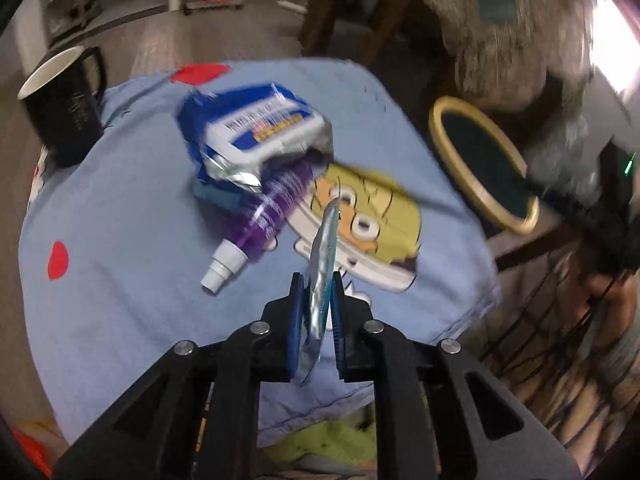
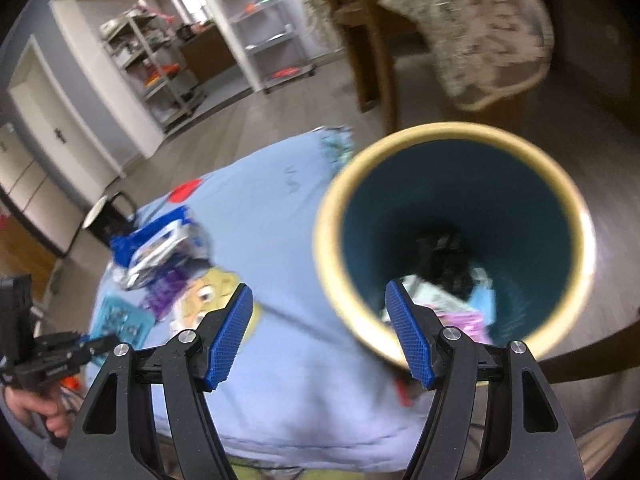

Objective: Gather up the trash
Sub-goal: 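Lift the foil packet with the left gripper while the right grasps the blue wipes pack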

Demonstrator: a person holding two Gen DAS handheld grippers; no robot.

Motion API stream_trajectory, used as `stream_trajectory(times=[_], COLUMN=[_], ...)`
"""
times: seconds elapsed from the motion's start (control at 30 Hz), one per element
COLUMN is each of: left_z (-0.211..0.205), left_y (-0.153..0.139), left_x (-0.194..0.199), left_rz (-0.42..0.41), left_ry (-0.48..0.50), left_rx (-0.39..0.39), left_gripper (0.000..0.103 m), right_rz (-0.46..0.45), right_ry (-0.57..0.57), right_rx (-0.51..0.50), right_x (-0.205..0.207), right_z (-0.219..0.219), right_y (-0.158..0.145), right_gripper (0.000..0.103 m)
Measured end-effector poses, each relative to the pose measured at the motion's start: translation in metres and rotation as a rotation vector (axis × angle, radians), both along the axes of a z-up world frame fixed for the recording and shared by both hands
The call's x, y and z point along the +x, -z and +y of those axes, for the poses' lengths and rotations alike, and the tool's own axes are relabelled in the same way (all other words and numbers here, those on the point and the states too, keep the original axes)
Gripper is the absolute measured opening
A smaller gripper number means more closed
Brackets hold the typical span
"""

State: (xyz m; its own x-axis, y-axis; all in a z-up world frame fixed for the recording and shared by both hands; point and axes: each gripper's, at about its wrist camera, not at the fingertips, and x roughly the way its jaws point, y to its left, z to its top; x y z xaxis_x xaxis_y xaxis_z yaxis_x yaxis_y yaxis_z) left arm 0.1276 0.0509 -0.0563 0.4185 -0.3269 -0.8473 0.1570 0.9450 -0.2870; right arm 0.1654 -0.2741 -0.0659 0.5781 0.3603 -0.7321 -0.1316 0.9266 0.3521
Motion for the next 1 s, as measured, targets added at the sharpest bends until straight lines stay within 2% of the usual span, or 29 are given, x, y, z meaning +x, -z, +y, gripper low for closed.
stream_trajectory(times=[0.13,0.33,0.53,0.63,0.73,0.8,0.97,1.0], left_z=[0.025,0.058,0.091,0.098,0.098,0.097,0.097,0.097], left_y=[-0.017,-0.034,-0.014,-0.018,-0.023,-0.023,-0.018,-0.017], left_x=[-0.009,-0.027,-0.025,-0.029,-0.031,-0.030,-0.027,-0.027], left_rz=[-0.065,-0.205,-0.208,-0.260,-0.298,-0.302,-0.291,-0.290], left_ry=[-0.093,-0.221,-0.380,-0.431,-0.442,-0.435,-0.429,-0.430], left_rx=[-0.140,-0.247,-0.323,-0.322,-0.315,-0.310,-0.316,-0.317], left_gripper=[0.012,0.012,0.012,0.012,0.013,0.013,0.013,0.013], right_rz=[0.046,0.143,0.224,0.284,0.331,0.344,0.352,0.358], right_ry=[-0.065,-0.123,-0.116,-0.125,-0.118,-0.100,-0.086,-0.087], right_rx=[0.116,0.261,0.325,0.388,0.419,0.435,0.482,0.489], right_x=[0.011,0.034,0.058,0.070,0.081,0.088,0.098,0.099], right_z=[0.033,0.094,0.130,0.142,0.152,0.156,0.163,0.165], right_y=[0.001,0.011,0.028,0.040,0.052,0.057,0.061,0.061], right_gripper=[0.070,0.070,0.070,0.065,0.061,0.055,0.048,0.043])
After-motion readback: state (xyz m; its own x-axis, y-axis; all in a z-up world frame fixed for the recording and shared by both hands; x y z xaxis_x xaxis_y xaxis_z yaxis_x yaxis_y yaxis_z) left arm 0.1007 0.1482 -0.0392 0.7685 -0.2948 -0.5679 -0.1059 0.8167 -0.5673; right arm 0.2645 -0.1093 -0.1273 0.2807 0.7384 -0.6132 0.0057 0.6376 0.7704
